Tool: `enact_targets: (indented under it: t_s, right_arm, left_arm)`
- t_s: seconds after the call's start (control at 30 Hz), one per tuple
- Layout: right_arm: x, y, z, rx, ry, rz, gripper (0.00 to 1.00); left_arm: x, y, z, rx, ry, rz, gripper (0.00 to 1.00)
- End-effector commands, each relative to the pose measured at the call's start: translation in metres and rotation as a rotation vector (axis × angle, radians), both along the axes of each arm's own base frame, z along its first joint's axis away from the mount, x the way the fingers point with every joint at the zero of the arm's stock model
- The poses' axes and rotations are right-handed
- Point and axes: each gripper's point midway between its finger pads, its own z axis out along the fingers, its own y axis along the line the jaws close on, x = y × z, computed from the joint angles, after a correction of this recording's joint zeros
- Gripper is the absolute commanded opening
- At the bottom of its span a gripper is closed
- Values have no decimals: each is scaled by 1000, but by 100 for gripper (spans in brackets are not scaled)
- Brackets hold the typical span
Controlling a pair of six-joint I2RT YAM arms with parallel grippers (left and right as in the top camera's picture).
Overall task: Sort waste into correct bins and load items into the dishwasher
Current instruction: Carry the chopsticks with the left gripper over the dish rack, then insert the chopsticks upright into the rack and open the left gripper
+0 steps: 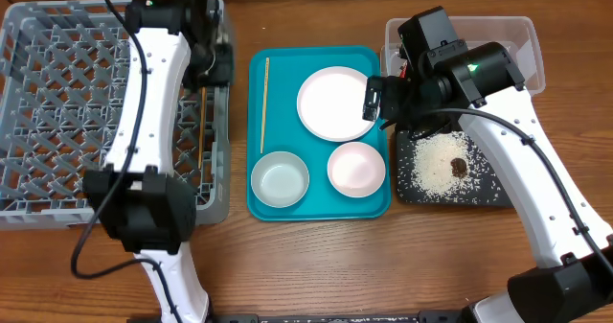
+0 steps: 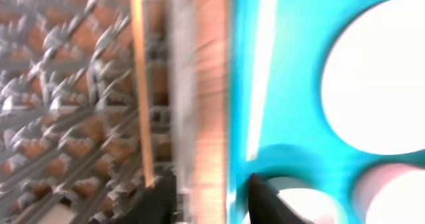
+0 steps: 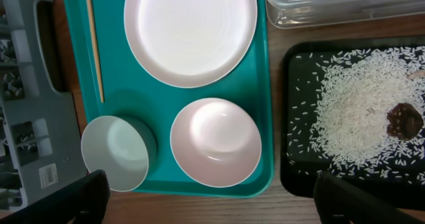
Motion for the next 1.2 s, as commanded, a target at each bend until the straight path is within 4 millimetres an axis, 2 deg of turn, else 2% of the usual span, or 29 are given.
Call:
enact_targets:
  t_s: [0.0, 0.07, 0.17, 0.23, 0.4, 0.63, 0.83, 0.93, 0.97, 1.03, 1.17]
  right_arm:
    - [4, -3, 10, 3, -34, -10, 100]
    - [4, -3, 10, 3, -34, -10, 100]
    - [4, -3, 10, 3, -34, -10, 100]
    - [4, -3, 10, 3, -34, -10, 100]
    - [4, -4, 10, 2, -30, -9, 100]
    - [3, -4, 10, 2, -29, -10, 100]
    - [4, -4, 10, 1, -30, -10, 100]
    - [4, -4, 10, 1, -30, -10, 100]
    - [4, -4, 10, 1, -30, -10, 100]
    - [4, -4, 10, 2, -30, -10, 100]
    - [4, -4, 10, 1, -30, -10, 100]
  left_arm:
    - [-4, -48, 44, -90, -118, -110, 45]
    - [-2, -57, 35, -67, -107, -120, 43]
    - [2, -62, 4, -11, -50, -61, 42]
    - [6, -66, -25, 24, -7, -39, 43]
    - [14, -67, -91, 83, 107, 26, 41]
    - [24, -64, -152, 101, 180, 42, 39]
    - [21, -62, -182, 126, 229, 37, 34]
    - [17, -62, -196, 131, 263, 35, 26]
    - [14, -63, -199, 125, 279, 33, 18]
    - [9, -67, -201, 106, 300, 30, 8]
    - [11, -68, -183, 96, 289, 36, 4]
